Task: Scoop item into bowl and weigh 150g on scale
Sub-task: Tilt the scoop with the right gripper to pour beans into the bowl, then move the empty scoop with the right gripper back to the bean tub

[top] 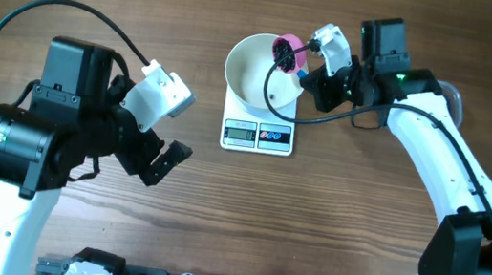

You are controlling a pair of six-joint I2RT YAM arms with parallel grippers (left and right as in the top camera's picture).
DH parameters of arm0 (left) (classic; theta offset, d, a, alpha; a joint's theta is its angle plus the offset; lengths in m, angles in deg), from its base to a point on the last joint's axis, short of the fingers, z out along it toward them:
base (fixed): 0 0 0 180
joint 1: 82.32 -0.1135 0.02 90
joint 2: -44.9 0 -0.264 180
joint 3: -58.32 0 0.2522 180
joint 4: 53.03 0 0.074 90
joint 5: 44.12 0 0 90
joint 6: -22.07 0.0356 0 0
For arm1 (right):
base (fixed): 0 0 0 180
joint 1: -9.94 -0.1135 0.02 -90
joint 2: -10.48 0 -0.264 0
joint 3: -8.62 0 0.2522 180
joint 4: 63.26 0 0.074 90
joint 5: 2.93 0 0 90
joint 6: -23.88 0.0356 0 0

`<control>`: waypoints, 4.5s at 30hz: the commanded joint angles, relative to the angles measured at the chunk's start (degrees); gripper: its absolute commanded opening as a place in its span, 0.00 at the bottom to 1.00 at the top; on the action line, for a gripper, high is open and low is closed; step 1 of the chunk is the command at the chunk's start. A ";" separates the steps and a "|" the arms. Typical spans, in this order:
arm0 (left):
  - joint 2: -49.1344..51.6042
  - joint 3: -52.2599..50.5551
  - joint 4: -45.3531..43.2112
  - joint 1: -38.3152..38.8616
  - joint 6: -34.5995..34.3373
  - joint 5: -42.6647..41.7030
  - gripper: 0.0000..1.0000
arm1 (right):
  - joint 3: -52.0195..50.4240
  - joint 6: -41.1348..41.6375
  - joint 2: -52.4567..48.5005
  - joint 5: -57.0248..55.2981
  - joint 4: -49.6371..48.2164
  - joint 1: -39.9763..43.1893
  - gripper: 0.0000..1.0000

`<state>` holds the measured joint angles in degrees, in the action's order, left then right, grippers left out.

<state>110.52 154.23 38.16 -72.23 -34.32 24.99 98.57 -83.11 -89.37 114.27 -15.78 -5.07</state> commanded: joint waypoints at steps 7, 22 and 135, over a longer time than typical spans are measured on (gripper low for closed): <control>-0.22 1.01 0.07 -0.42 0.66 -0.70 1.00 | -0.13 -3.15 1.49 -5.77 -0.22 -3.19 0.05; -0.22 1.01 0.04 -0.42 0.66 -0.70 1.00 | -0.13 -2.99 1.49 -8.17 -0.22 -4.33 0.05; -0.22 1.01 0.04 -0.42 0.66 -0.70 1.00 | 0.79 2.49 5.57 -58.62 25.55 12.37 0.04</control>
<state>110.52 154.23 38.16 -72.23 -34.32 24.99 100.07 -83.31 -80.63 61.91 9.90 7.26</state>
